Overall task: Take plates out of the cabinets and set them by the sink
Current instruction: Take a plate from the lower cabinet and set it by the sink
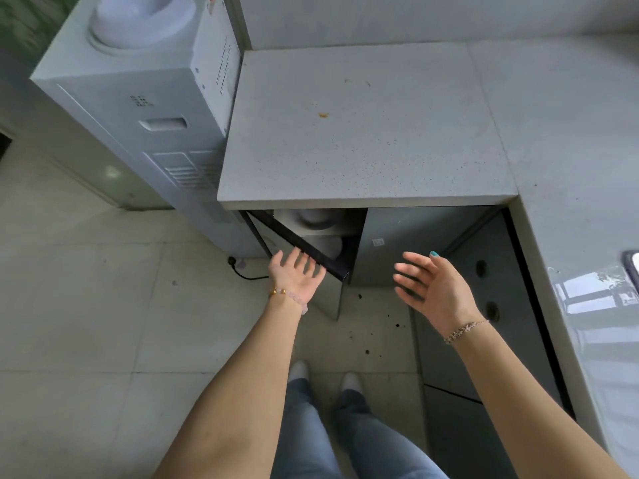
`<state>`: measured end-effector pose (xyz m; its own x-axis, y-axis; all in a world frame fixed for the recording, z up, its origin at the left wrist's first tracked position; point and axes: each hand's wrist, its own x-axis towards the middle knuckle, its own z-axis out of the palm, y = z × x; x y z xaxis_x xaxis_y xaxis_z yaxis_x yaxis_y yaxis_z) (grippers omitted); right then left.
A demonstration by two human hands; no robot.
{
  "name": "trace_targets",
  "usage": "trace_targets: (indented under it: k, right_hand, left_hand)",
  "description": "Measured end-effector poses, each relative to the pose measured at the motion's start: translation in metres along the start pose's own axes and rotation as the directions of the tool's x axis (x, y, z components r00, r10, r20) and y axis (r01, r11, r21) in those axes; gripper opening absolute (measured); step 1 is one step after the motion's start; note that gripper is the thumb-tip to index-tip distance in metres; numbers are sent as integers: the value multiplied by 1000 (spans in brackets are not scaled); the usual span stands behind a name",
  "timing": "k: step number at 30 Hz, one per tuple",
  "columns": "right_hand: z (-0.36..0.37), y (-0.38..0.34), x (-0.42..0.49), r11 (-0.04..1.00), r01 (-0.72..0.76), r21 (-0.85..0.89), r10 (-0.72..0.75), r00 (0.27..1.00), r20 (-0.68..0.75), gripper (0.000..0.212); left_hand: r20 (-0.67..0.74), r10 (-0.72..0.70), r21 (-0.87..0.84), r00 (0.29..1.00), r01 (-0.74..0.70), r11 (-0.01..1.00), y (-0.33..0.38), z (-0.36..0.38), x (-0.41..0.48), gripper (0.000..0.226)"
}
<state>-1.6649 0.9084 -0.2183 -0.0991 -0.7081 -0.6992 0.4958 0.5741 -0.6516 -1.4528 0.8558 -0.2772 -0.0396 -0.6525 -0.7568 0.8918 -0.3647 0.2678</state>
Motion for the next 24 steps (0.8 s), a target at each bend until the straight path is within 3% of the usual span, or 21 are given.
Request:
trace_targets:
  k: [5, 13, 16, 20, 24]
  right_hand:
    - [8, 3, -2, 999, -13, -33, 14, 999, 34, 36]
    - [49, 21, 5, 992, -64, -112, 71, 996, 63, 36]
    - [71, 32, 5, 986, -75, -151, 90, 991, 98, 37]
    - [99, 49, 2, 980, -80, -182, 103, 987, 120, 38]
    - [109, 58, -2, 981, -65, -184, 87, 990, 111, 39]
  left_hand:
    - [-10, -16, 18, 1000, 16, 1000, 6, -14, -10, 52]
    - [-89, 24, 365, 996, 10, 931, 76, -67, -33, 58]
    - [-148, 128, 561, 981, -24, 827, 125, -90, -41, 63]
    - [-135, -85, 794, 987, 159, 586, 159, -89, -48, 73]
    - [-156, -37, 847, 987, 153, 509, 152, -84, -39, 72]
